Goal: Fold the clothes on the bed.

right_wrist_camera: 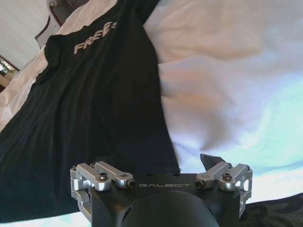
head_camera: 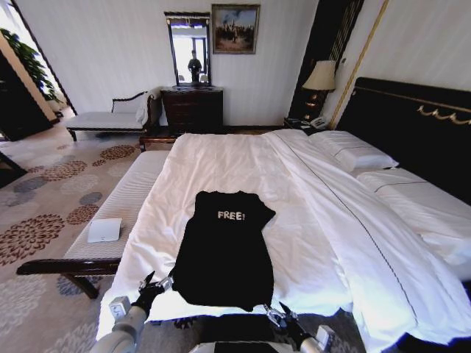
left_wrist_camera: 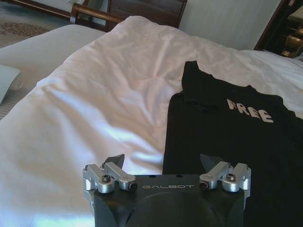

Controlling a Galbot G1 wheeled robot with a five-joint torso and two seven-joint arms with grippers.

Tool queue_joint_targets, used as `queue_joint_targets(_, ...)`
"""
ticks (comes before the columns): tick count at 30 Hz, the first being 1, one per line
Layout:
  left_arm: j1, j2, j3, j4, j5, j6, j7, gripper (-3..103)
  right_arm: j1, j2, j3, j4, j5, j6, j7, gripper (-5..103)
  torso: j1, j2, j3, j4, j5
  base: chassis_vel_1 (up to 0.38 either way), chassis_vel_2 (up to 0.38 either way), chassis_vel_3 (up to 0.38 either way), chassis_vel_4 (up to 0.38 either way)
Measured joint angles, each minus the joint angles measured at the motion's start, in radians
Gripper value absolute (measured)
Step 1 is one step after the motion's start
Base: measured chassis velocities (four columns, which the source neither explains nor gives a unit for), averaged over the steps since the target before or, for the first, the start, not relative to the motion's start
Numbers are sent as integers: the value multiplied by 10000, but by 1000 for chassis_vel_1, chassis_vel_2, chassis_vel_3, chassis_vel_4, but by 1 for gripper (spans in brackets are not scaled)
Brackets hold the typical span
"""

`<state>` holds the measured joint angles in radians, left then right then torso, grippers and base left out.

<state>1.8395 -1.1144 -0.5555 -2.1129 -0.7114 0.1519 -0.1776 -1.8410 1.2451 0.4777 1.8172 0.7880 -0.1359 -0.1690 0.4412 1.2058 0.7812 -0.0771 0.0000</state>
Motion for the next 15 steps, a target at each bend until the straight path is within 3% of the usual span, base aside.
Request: queue_joint_targets(15, -325, 0, 171, -518, 47, 255, -497, 89, 707, -206, -274, -1011, 80, 24, -48, 100, 1, 0, 0, 0, 0, 0, 0, 0, 0)
